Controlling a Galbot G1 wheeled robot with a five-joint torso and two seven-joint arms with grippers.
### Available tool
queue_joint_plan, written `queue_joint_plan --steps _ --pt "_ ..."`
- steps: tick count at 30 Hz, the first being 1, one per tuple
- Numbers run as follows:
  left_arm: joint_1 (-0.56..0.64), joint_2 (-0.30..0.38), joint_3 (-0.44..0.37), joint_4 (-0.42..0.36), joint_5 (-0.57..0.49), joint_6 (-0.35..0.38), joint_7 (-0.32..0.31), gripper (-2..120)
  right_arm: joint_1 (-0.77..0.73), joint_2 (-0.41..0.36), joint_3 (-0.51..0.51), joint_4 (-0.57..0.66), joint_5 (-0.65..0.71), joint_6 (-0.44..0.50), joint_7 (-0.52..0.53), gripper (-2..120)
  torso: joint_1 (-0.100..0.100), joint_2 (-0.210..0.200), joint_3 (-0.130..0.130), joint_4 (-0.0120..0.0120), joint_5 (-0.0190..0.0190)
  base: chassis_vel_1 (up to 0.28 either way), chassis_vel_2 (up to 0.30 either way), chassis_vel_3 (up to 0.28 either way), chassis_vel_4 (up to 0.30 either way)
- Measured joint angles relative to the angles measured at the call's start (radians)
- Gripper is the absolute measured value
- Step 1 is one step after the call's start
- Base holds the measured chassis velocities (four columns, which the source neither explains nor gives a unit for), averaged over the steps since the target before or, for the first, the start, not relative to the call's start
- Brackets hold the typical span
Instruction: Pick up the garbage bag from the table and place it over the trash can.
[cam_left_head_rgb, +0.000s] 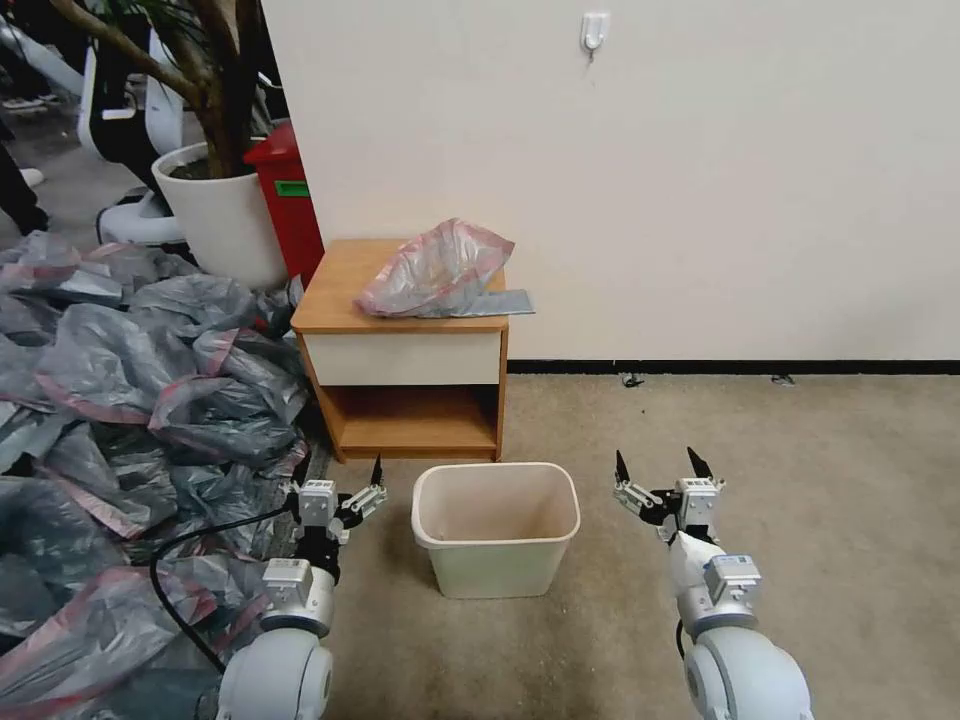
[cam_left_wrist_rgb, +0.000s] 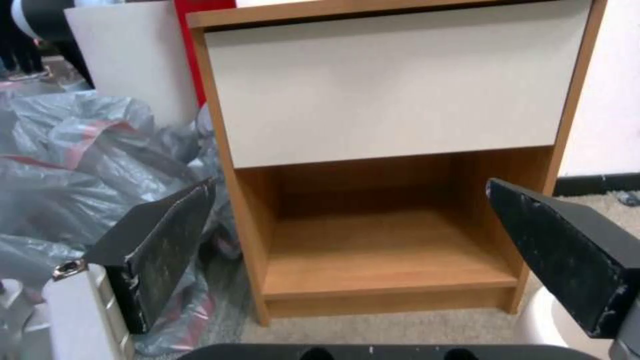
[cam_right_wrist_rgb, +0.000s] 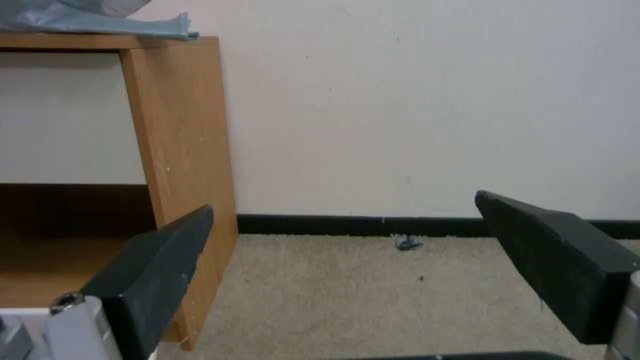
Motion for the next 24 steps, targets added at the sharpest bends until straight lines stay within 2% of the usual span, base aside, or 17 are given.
queue_joint_plan --steps 24 --pt "0.0 0.0 0.0 0.0 0.0 0.0 0.0 100 0.0 0.0 0.0 0.0 0.0 0.0 0.0 100 0.0 0.0 0.0 0.0 0.0 0.0 0.0 0.0 0.0"
